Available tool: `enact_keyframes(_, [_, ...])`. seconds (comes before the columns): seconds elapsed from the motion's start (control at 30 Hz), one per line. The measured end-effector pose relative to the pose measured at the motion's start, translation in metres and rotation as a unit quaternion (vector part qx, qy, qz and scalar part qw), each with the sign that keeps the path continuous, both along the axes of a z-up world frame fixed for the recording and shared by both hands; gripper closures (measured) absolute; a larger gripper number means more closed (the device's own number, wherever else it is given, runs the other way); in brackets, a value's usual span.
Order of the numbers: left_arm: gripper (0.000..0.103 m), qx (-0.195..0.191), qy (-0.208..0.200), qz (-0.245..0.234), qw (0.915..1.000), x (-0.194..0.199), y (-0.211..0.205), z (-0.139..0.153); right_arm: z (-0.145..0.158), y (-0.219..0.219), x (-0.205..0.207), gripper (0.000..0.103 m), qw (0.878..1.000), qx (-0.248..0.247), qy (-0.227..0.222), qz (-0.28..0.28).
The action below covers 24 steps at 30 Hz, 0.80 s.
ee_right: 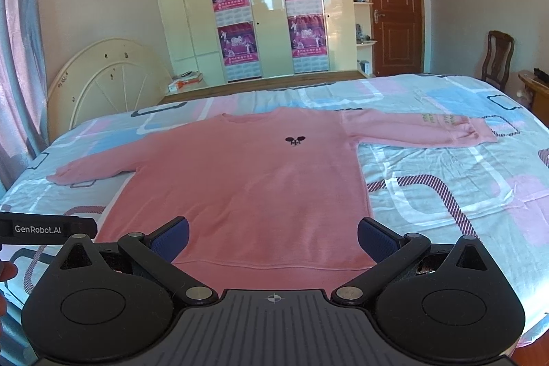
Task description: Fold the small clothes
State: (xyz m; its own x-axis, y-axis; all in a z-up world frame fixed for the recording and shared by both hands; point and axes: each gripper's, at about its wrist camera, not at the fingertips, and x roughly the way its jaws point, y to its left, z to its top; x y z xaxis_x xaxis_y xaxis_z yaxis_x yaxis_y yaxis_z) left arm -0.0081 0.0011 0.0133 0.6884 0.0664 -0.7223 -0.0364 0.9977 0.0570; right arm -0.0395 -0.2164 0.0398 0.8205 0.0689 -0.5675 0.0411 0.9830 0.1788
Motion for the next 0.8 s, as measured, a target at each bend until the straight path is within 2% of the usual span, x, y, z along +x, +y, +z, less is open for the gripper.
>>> enact_keyframes(0.43, [0.000,0.004,0.004,0.005,1.0000,0.020,-0.014,-0.005,-0.008,-0.019,0.014,0.000,1.000,0.001,0.006,-0.006])
enact_keyframes(0.8, [0.000,0.001,0.012,-0.042,0.9990,0.083,-0.021,-0.016,-0.010,-0.035,0.058,0.000,0.997,-0.008,0.018,-0.070])
